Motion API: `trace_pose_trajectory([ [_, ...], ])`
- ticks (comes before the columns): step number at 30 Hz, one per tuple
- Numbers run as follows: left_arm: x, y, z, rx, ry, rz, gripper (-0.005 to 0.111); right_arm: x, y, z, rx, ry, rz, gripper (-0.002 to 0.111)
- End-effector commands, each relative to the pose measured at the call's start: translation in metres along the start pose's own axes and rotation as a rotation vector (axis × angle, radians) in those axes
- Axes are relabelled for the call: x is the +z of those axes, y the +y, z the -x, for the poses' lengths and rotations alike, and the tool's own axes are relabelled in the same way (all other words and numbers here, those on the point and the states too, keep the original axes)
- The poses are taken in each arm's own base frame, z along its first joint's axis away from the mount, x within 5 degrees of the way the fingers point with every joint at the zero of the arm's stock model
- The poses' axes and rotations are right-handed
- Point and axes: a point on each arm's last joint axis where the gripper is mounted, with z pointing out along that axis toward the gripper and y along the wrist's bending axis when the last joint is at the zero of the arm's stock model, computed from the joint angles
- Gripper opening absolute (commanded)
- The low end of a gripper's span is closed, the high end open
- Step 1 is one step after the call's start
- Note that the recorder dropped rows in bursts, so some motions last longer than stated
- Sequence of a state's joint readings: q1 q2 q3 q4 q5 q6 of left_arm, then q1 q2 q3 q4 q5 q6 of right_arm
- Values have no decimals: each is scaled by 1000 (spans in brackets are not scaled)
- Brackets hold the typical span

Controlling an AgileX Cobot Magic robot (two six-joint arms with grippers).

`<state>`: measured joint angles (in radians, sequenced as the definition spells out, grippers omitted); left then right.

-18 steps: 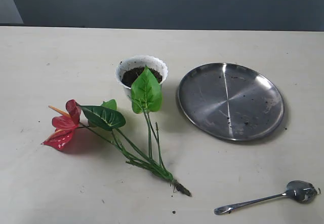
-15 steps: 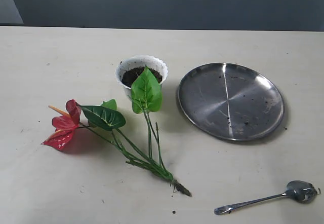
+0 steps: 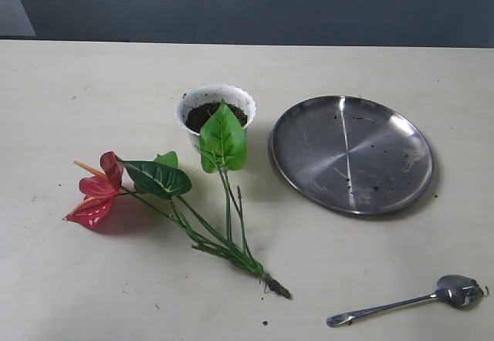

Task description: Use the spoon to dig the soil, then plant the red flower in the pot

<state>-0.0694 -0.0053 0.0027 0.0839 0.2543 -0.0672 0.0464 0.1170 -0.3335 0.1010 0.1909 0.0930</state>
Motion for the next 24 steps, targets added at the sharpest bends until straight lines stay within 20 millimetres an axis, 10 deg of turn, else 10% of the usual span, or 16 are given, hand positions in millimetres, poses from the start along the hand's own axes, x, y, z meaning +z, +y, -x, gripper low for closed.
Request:
trace_pose_trajectory([
  [1,0,0,2,0,-12,-5,2,34,2,45,-575,229,-50,0],
  [8,0,0,2,0,-12,-5,2,103,28,56,-958,726,384,0],
  [14,0,0,2,0,-12,-5,2,141,70,-4,-1035,1018,930,4],
  [24,0,0,2,0,-12,-5,2,150,119,-92,-1091,1314,1321,54],
])
